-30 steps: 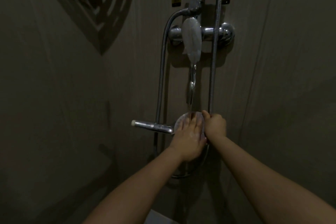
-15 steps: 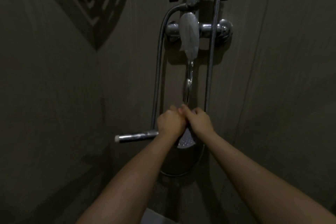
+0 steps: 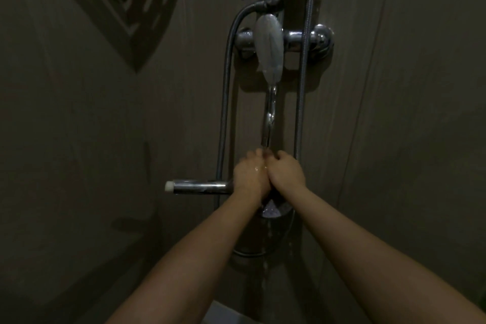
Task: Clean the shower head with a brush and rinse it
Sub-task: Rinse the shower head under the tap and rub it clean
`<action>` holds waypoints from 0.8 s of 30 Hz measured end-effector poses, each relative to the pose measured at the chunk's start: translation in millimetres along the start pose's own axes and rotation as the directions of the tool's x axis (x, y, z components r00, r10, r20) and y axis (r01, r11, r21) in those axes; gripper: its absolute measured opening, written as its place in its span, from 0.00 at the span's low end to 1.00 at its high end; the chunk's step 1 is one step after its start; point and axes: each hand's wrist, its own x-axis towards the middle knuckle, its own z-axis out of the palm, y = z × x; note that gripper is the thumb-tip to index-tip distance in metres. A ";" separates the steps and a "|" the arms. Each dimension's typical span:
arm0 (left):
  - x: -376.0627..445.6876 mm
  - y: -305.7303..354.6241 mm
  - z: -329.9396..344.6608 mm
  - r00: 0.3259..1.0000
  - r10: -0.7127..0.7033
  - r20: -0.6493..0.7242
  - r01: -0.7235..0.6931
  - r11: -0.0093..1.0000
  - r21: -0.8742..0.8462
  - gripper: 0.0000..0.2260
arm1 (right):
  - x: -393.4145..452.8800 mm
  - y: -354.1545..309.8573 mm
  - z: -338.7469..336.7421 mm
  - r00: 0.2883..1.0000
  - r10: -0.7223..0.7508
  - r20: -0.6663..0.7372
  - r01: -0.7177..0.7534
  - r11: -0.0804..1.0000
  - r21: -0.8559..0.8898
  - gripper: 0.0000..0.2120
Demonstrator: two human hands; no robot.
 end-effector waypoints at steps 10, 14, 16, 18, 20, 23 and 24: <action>-5.3 -6.4 -1.0 0.992 -0.088 -0.090 0.085 0.996 -0.031 0.15 | 0.4 10.7 -6.8 0.992 -0.126 0.005 0.122 0.974 0.192 0.11; 2.7 -21.9 -4.5 0.774 -0.631 0.051 0.527 0.598 -0.603 0.20 | -14.3 27.5 -13.9 0.922 0.040 0.386 -0.264 0.793 0.548 0.13; 5.6 -19.9 -6.8 0.647 -0.729 0.224 0.580 0.280 -0.765 0.22 | -25.2 28.8 -2.6 0.826 0.025 0.563 -0.385 0.755 0.531 0.14; 6.1 -16.7 -5.9 0.599 -0.727 0.336 0.532 0.048 -0.845 0.23 | -29.3 26.7 12.5 0.803 0.004 0.596 -0.403 0.741 0.537 0.13; 3.7 -19.8 -1.4 0.643 -0.641 0.419 0.467 -0.105 -0.878 0.23 | -27.5 27.3 19.4 0.831 0.036 0.555 -0.404 0.726 0.557 0.14; -2.2 -36.2 2.3 0.738 -0.450 0.504 0.438 -0.248 -0.864 0.18 | -20.2 37.3 14.7 0.835 0.055 0.547 -0.451 0.638 0.624 0.14; -3.6 -41.0 0.7 0.770 -0.392 0.504 0.438 -0.250 -0.864 0.15 | -18.8 41.6 13.0 0.831 0.045 0.554 -0.458 0.620 0.637 0.14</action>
